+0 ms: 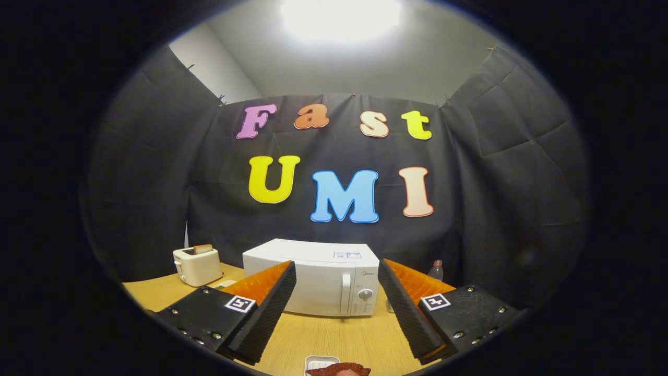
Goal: Open the microwave, put the food inside, and close the microwave door.
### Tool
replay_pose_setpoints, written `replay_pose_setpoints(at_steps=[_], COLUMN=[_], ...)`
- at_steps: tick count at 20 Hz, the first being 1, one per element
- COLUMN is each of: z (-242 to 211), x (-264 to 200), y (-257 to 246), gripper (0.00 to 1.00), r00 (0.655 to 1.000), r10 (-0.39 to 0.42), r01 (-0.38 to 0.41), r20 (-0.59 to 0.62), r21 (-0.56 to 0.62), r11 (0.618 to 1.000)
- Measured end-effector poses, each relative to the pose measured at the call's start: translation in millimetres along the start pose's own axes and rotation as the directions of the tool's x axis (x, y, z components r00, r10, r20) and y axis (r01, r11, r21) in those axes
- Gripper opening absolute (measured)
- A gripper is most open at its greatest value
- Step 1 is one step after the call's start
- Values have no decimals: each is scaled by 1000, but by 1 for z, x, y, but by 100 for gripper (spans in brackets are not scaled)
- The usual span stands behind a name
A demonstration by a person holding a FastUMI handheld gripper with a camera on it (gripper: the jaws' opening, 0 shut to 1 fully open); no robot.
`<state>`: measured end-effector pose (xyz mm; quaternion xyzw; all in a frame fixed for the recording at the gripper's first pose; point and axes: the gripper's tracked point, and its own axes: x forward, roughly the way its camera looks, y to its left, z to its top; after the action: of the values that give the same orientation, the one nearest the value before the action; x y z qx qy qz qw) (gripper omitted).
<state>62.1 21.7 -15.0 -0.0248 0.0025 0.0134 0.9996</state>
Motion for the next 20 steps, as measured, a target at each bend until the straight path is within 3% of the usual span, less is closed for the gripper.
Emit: replay_pose_setpoints(at_steps=[14, 20], z=[-88, -141], x=[162, 208], y=[-28, -37], gripper=[100, 99], r00=[988, 966], r10=[6, 17], r01=[2, 1], r20=[-153, -259], r21=[52, 68], r11=[999, 998])
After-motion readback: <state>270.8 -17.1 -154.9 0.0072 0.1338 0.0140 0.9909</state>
